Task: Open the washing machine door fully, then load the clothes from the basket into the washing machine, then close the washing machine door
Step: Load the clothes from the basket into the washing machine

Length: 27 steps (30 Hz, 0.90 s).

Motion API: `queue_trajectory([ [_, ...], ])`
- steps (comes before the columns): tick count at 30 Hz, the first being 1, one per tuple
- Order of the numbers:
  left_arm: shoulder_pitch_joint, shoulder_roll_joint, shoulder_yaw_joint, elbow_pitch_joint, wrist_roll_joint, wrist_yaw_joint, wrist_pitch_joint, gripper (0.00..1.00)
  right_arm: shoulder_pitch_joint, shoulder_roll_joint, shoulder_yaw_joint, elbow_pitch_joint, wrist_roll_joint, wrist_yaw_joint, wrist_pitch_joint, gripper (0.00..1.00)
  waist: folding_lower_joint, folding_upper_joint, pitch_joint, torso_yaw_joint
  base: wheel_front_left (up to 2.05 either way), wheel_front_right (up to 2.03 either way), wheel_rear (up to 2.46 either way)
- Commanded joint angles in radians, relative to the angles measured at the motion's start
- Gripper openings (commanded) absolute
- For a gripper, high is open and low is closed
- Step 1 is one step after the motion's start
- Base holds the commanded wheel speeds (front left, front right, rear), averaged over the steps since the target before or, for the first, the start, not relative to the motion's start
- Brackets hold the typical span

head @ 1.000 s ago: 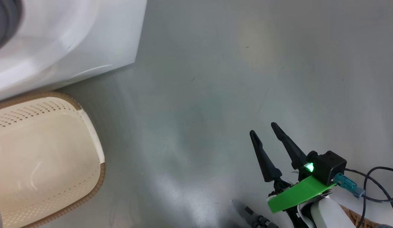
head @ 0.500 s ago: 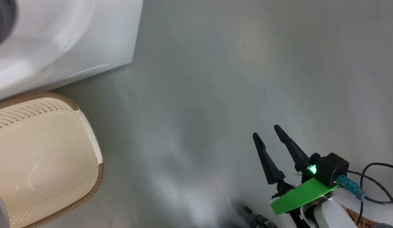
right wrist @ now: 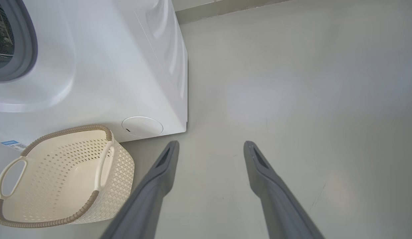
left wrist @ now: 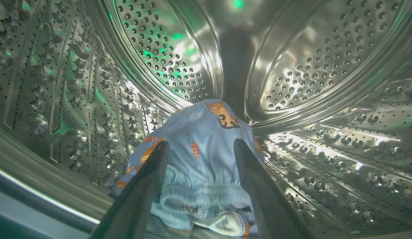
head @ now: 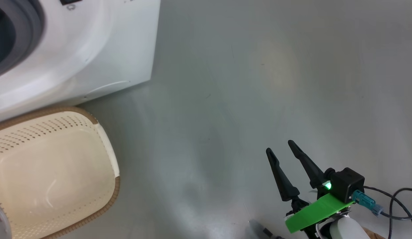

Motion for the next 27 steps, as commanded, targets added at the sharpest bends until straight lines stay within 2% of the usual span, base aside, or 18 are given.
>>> queue_trajectory([
  [1, -0.011, 0.042, 0.001, -0.005, 0.009, 0.007, -0.005, 1.0, 0.028, -0.013, 0.023, -0.016, 0.008, 0.002, -0.005, 1.0, 0.0, 0.0, -0.028, 0.013, 0.0, 0.0, 0.0],
  [12, 0.076, -0.001, -0.002, 0.023, 0.0, 0.0, -0.005, 1.0, 0.027, -0.016, 0.026, -0.004, 0.007, 0.002, -0.005, 1.0, 0.0, 0.0, -0.127, 0.055, 0.0, 0.0, 0.0],
  [16, 0.122, -0.028, 0.012, 0.036, -0.027, -0.031, -0.005, 1.0, 0.028, -0.014, 0.027, 0.006, 0.008, 0.002, -0.005, 1.0, 0.0, 0.0, -0.168, 0.07, 0.0, 0.0, 0.0],
  [27, 0.284, -0.073, 0.014, 0.046, -0.036, -0.067, -0.005, 1.0, 0.034, -0.013, 0.037, 0.032, 0.005, 0.002, -0.005, 1.0, 0.0, 0.0, -0.287, 0.105, 0.0, 0.0, 0.0],
])
